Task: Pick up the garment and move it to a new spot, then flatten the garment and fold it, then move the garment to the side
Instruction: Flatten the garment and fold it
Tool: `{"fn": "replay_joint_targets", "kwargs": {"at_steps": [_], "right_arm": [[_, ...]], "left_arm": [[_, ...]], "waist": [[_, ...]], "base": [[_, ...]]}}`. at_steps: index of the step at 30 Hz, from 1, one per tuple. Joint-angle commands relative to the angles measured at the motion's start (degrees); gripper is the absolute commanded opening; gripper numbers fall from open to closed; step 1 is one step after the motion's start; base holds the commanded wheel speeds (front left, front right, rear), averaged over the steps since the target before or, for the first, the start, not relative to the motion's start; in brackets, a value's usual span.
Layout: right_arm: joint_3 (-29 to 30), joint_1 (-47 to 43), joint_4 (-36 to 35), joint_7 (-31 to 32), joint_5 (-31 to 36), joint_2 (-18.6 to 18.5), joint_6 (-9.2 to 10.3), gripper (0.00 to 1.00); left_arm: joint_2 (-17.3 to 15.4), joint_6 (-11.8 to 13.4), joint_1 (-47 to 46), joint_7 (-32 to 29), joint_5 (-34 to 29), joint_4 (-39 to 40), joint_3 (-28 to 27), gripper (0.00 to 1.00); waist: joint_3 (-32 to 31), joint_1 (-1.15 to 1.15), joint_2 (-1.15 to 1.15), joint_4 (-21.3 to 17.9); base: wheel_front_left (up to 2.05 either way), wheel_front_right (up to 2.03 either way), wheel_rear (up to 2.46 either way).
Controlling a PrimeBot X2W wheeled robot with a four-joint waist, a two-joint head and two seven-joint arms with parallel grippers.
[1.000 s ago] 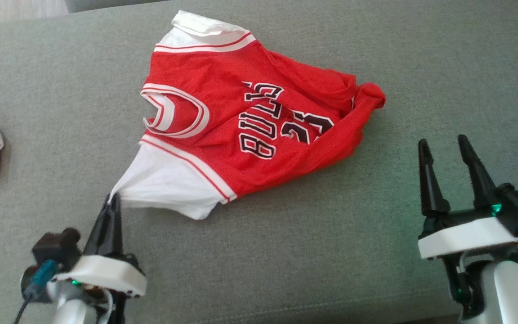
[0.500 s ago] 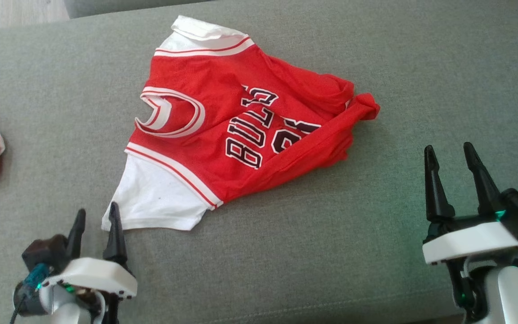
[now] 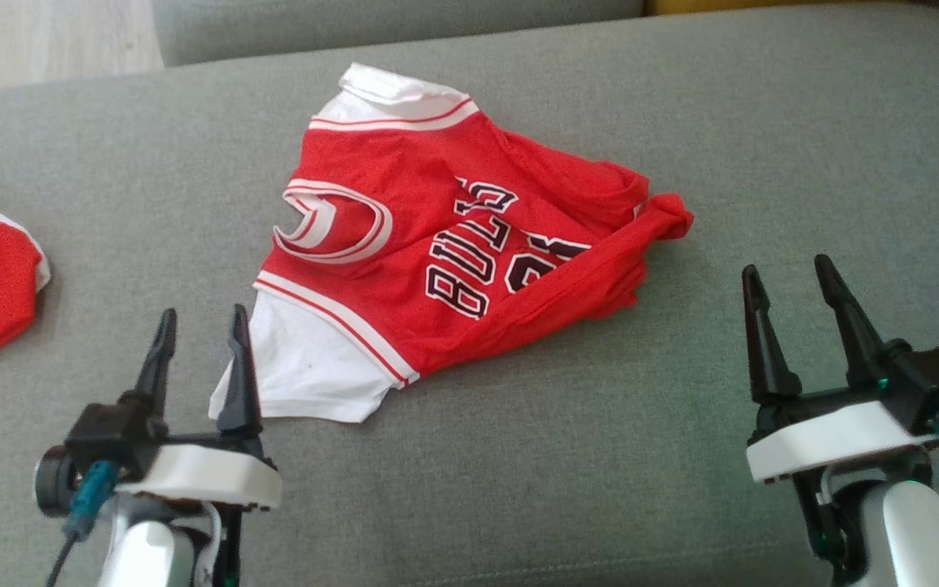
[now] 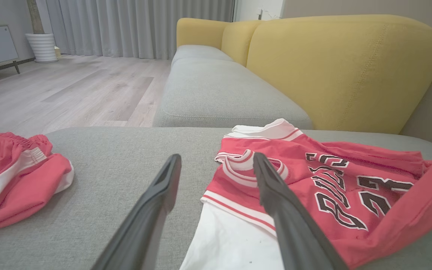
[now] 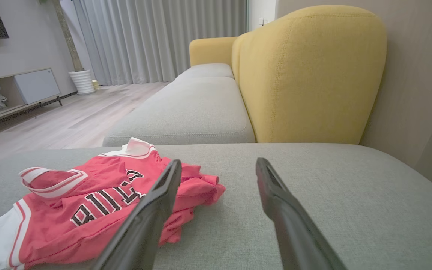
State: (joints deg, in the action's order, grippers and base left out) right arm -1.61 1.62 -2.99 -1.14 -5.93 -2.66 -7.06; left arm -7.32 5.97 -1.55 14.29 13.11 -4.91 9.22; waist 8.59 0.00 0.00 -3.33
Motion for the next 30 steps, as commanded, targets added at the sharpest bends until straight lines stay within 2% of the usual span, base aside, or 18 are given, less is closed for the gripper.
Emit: {"fn": "replay_joint_targets", "kwargs": {"at_steps": [1, 21, 27, 30], "right_arm": [[-1.84, 0.82, -2.17, 0.30, 0.78, -0.21, -0.43, 1.00], [-2.91, -0.18, -2.03, 1.73, 1.07, -0.21, -0.43, 1.00], [-2.07, 0.98, -0.10, 1.84, 1.54, -0.22, -0.43, 1.00], [-0.97, 3.22, 3.06, 1.57, 1.62, -0.71, -0.43, 1.00]], "left_arm": [[-0.81, -0.18, -1.28, 0.70, -0.72, 2.28, -1.07, 1.00], [-0.82, 0.22, 0.19, 0.03, -0.65, 2.24, 1.15, 1.00], [-0.89, 0.27, -0.46, 0.06, -0.58, 2.46, 1.39, 1.00], [-0.86, 0.00, -1.53, 0.12, -0.41, 2.40, 1.57, 1.00]], "waist": [[-0.95, 0.00, 0.00, 0.27], [-2.39, 0.00, 0.00, 0.56], [-1.52, 0.00, 0.00, 0.84], [-0.15, 0.00, 0.00, 1.34]], "base": [[0.00, 0.00, 0.00], [0.00, 0.00, 0.00], [0.00, 0.00, 0.00], [0.00, 0.00, 0.00]]}}
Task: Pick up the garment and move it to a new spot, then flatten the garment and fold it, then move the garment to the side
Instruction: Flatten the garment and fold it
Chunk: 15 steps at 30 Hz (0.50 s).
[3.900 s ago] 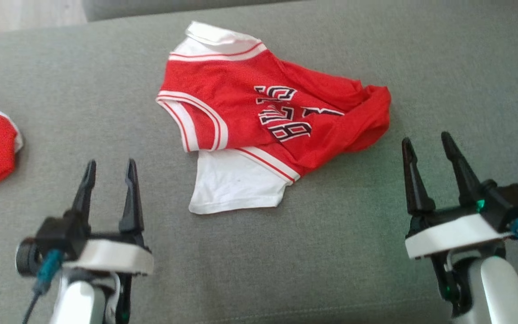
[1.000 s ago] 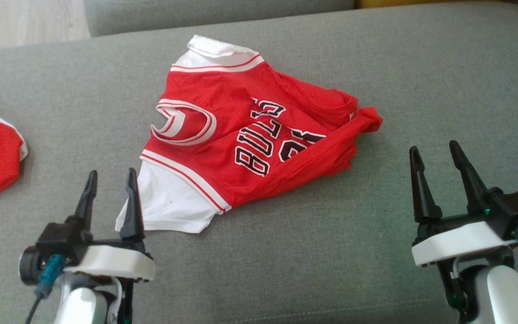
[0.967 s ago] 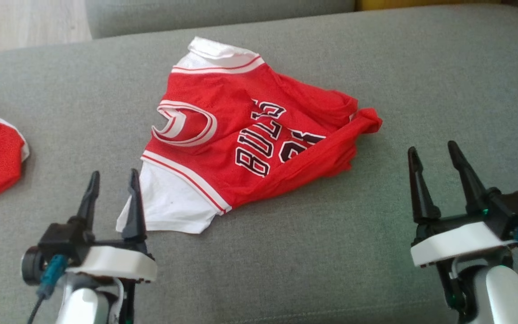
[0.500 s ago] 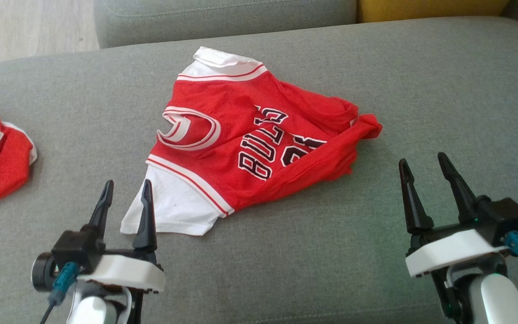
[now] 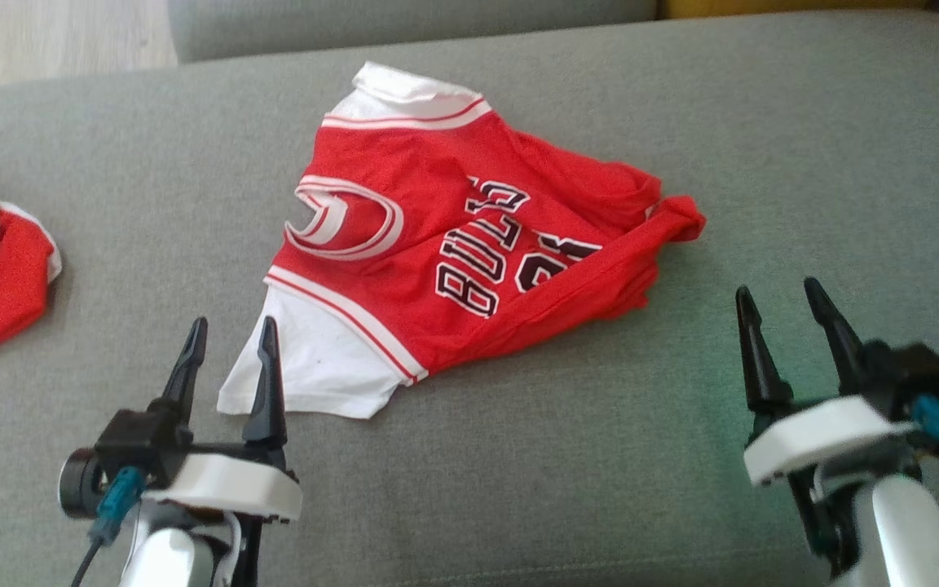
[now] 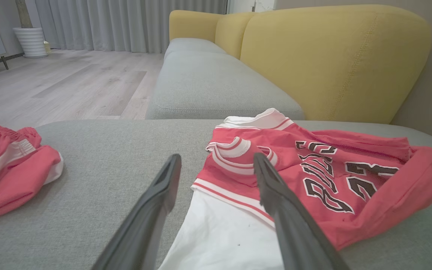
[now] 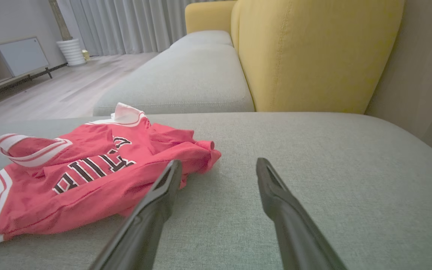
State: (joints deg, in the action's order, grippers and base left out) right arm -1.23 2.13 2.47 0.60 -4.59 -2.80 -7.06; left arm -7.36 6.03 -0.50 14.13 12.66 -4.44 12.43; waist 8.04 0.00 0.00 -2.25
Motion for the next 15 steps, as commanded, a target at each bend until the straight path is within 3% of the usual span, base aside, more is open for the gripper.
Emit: {"fn": "replay_joint_targets", "kwargs": {"at_steps": [1, 15], "right_arm": [[-1.04, 3.78, -0.84, -0.24, 0.22, -0.80, -0.43, 1.00], [-2.03, 23.88, 25.60, -3.64, 1.31, -2.57, -0.43, 1.00]], "left_arm": [[-0.75, -0.12, -2.93, 0.29, 0.08, 1.90, -1.52, 1.00], [-0.01, -1.35, -8.93, 0.74, 0.08, -0.02, -0.76, 1.00]], "waist": [[0.96, 0.00, 0.00, 0.48], [8.19, 0.00, 0.00, 3.33]], "base": [[0.00, 0.00, 0.00], [0.00, 0.00, 0.00]]}}
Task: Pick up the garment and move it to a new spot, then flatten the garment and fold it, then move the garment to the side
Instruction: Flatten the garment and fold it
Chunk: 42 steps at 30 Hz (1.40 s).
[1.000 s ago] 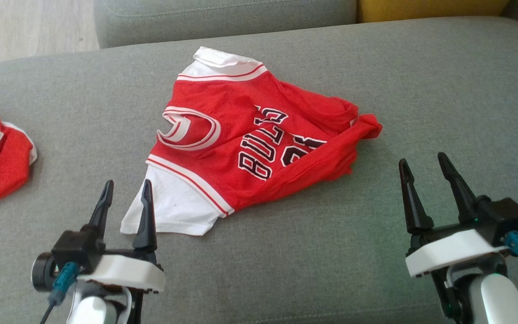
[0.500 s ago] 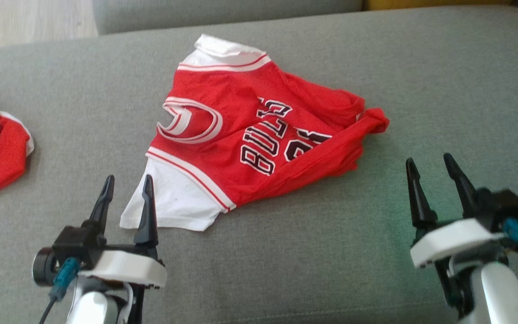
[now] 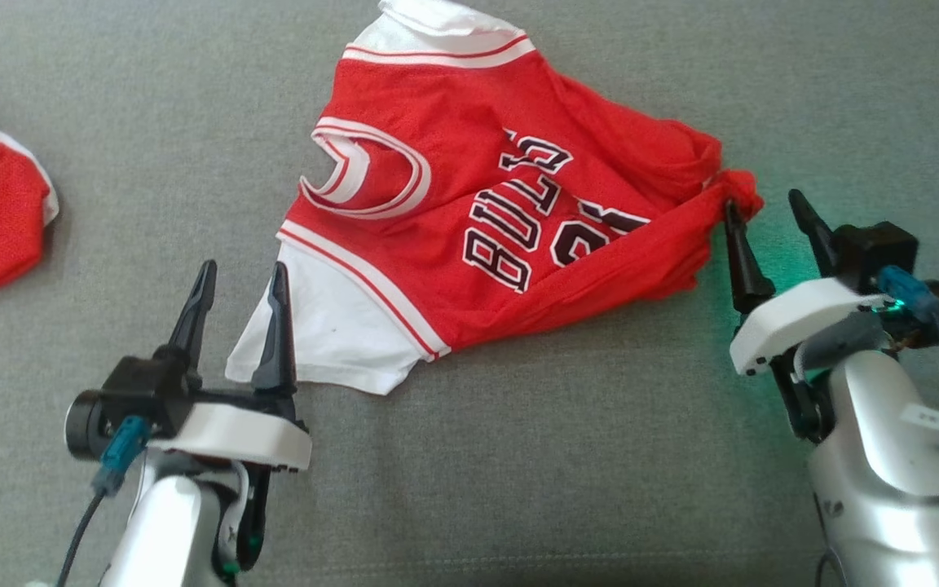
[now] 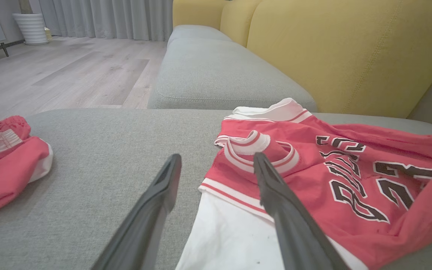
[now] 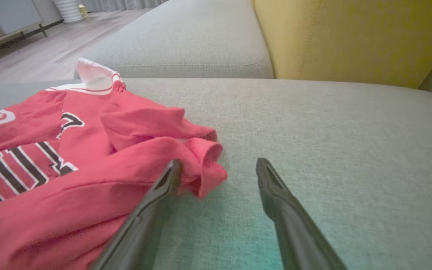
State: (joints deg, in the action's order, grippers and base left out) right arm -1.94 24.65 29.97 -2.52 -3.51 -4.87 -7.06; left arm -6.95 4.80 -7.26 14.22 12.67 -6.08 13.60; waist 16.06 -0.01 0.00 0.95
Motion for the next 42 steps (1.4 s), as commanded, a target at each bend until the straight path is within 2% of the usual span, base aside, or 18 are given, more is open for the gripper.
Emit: {"fn": "replay_joint_targets", "kwargs": {"at_steps": [1, 2, 4, 9, 14, 20, 25, 26, 31, 34, 37, 42], "right_arm": [[-1.64, 2.04, -0.71, -0.68, 0.20, -0.58, -0.43, 0.90], [-1.89, 2.69, 0.30, -0.96, 0.11, -0.66, -0.43, 0.55], [-2.54, 3.79, 2.11, -1.48, -0.37, -0.73, -0.43, 0.00], [-4.16, 5.09, 4.64, -2.45, -2.58, -1.22, -0.43, 0.00], [-5.23, 3.25, 0.76, -3.30, -5.42, -2.11, -0.43, 0.00], [-3.78, -3.18, -12.09, 2.31, -10.52, -3.42, -0.43, 0.00], [0.88, -9.69, -26.16, 9.59, -12.45, -3.67, -0.43, 0.00], [0.88, -9.69, -26.16, 9.59, -12.45, -3.67, -0.43, 0.00], [5.57, -15.13, -38.99, 17.01, -15.01, -1.36, -0.43, 0.00], [8.20, -17.14, -43.88, 20.90, -15.20, -0.10, -0.43, 0.00], [9.90, -17.62, -44.22, 23.68, -15.59, 0.78, -0.43, 0.00], [11.26, -15.17, -38.61, 25.16, -15.09, 1.18, -0.43, 0.00]], "left_arm": [[-0.37, -0.17, -2.38, 0.68, 0.08, 1.49, -1.95, 1.00], [-0.32, -0.23, -2.58, 0.69, 0.08, 1.37, -1.99, 1.00], [-0.25, -0.30, -2.84, 0.72, 0.07, 1.16, -2.10, 1.00], [0.03, -0.48, -3.17, 0.75, -0.11, 1.04, -2.26, 1.00], [0.38, -0.61, -2.80, 0.76, -0.36, 1.44, -2.48, 1.00], [0.48, -0.57, -1.95, 0.77, -0.59, 2.08, -3.30, 1.00], [0.55, -0.64, -1.59, 0.77, -0.78, 2.52, -3.81, 1.00], [0.55, -0.64, -1.59, 0.77, -0.78, 2.52, -3.81, 1.00], [0.56, -0.91, -1.70, 0.77, -0.96, 2.80, -4.21, 1.00], [0.58, -1.02, -1.82, 0.77, -1.04, 3.00, -4.51, 1.00], [0.72, -1.19, -2.12, 0.77, -1.11, 2.99, -4.55, 1.00], [0.96, -1.88, -3.33, 0.77, -1.27, 2.66, -4.18, 1.00]], "waist": [[0.32, 0.01, 0.00, 0.14], [0.45, 0.01, 0.00, 0.12], [0.60, 0.01, 0.00, -0.02], [0.35, 0.01, 0.00, -0.44], [-0.32, 0.01, 0.00, -0.87], [-0.44, 0.01, 0.00, -2.10], [-0.02, 0.01, 0.00, -2.99], [-0.02, 0.01, 0.00, -2.99], [0.51, 0.01, 0.00, -3.31], [0.99, 0.01, 0.00, -3.46], [1.56, 0.01, 0.00, -3.37], [2.88, 0.01, 0.00, -2.51]], "base": [[0.00, 0.00, 0.00], [0.00, 0.00, 0.00], [0.00, 0.00, 0.00], [0.00, 0.00, 0.00], [0.00, 0.00, 0.00], [0.00, 0.00, 0.00], [0.00, 0.00, 0.00], [0.00, 0.00, 0.00], [0.00, 0.00, 0.00], [0.00, 0.00, 0.00], [0.00, 0.00, 0.00], [0.00, 0.00, 0.00]]}}
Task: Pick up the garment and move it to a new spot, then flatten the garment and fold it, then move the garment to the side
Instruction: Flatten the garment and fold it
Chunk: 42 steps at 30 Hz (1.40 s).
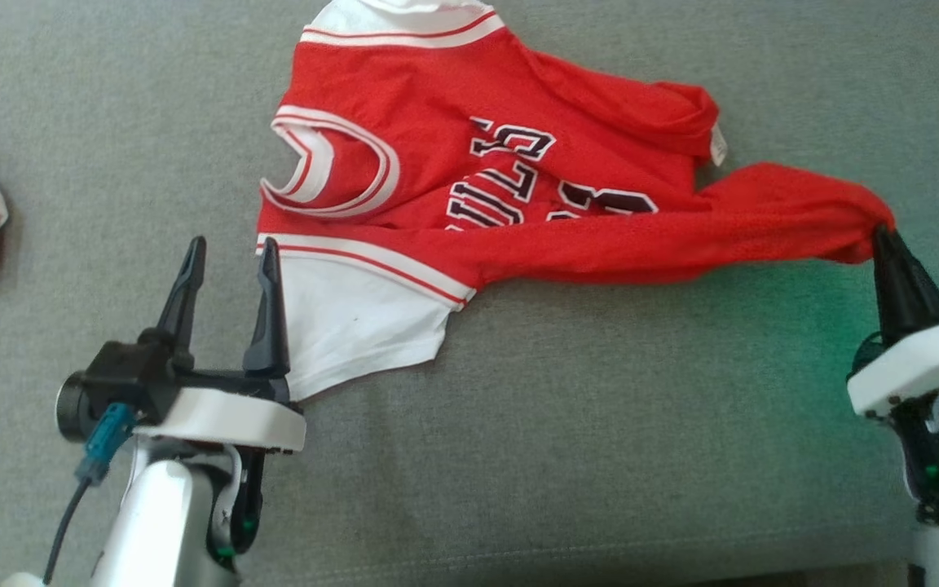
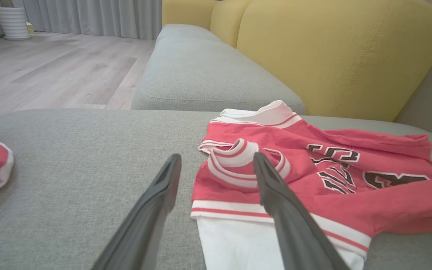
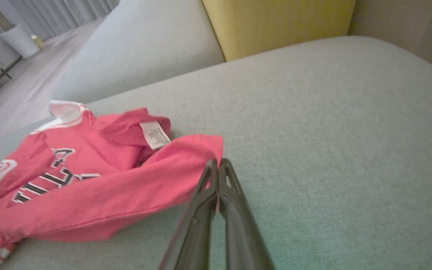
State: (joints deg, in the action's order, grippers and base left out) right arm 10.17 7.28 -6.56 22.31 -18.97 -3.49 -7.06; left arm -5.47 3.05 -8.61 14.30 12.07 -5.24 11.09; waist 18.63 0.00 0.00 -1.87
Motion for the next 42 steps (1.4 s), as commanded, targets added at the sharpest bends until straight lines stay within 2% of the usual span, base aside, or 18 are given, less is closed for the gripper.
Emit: {"fn": "replay_joint_targets", "kwargs": {"at_steps": [1, 12, 13, 14, 15, 22, 27, 33, 42], "right_arm": [[-0.48, 2.87, -0.63, 0.17, 1.35, -0.50, -0.43, 0.00], [1.86, 7.35, 11.58, -2.96, 2.32, -0.02, -0.43, 0.00], [1.92, 7.67, 12.36, -3.57, 2.27, 0.01, -0.43, 0.11], [1.92, 8.00, 13.02, -4.28, 1.85, 0.04, -0.43, 0.94], [1.89, 8.26, 13.52, -5.17, 1.27, 0.08, -0.43, 1.00], [-0.11, 8.10, 13.60, -14.54, 2.66, -2.36, -0.43, 1.00], [-5.47, 6.51, 9.42, -22.68, 5.78, -4.64, -0.43, 1.00], [-9.98, 3.78, 4.93, -26.45, 9.18, -4.67, -0.43, 1.00], [-13.05, -3.96, 0.28, -24.71, 10.90, -1.74, -0.43, 1.00]], "left_arm": [[-0.46, -0.29, -2.22, 0.70, -0.73, 1.68, -1.52, 1.00], [-0.10, -0.86, -3.04, 0.70, -0.99, 1.22, -1.98, 1.00], [-0.07, -0.89, -3.05, 0.70, -1.02, 1.17, -2.04, 1.00], [-0.04, -0.94, -3.05, 0.70, -1.06, 1.10, -2.06, 1.00], [-0.02, -0.99, -3.05, 0.70, -1.10, 1.05, -2.09, 1.00], [-0.16, -1.10, -2.25, 0.70, -1.35, 0.53, -2.61, 1.00], [-0.63, -0.84, -1.41, 0.70, -1.47, 0.29, -3.33, 1.00], [-1.12, -0.65, -0.05, 0.70, -1.54, 0.05, -3.69, 1.00], [-2.45, -0.77, 4.08, 0.01, -1.96, -0.33, -2.62, 1.00]], "waist": [[0.56, 0.00, 0.00, 0.58], [2.32, 0.00, 0.00, 1.40], [2.30, 0.00, 0.00, 1.33], [2.24, 0.00, 0.00, 1.25], [2.12, 0.00, 0.00, 1.13], [0.06, 0.00, 0.00, 0.21], [-1.93, 0.00, 0.00, 0.06], [-4.40, 0.00, 0.00, 0.19], [-8.40, 0.00, 0.00, 0.55]], "base": [[0.00, 0.00, 0.00], [0.00, 0.00, 0.00], [0.00, 0.00, 0.00], [0.00, 0.00, 0.00], [0.00, 0.00, 0.00], [0.00, 0.00, 0.00], [0.00, 0.00, 0.00], [0.00, 0.00, 0.00], [0.00, 0.00, 0.00]]}}
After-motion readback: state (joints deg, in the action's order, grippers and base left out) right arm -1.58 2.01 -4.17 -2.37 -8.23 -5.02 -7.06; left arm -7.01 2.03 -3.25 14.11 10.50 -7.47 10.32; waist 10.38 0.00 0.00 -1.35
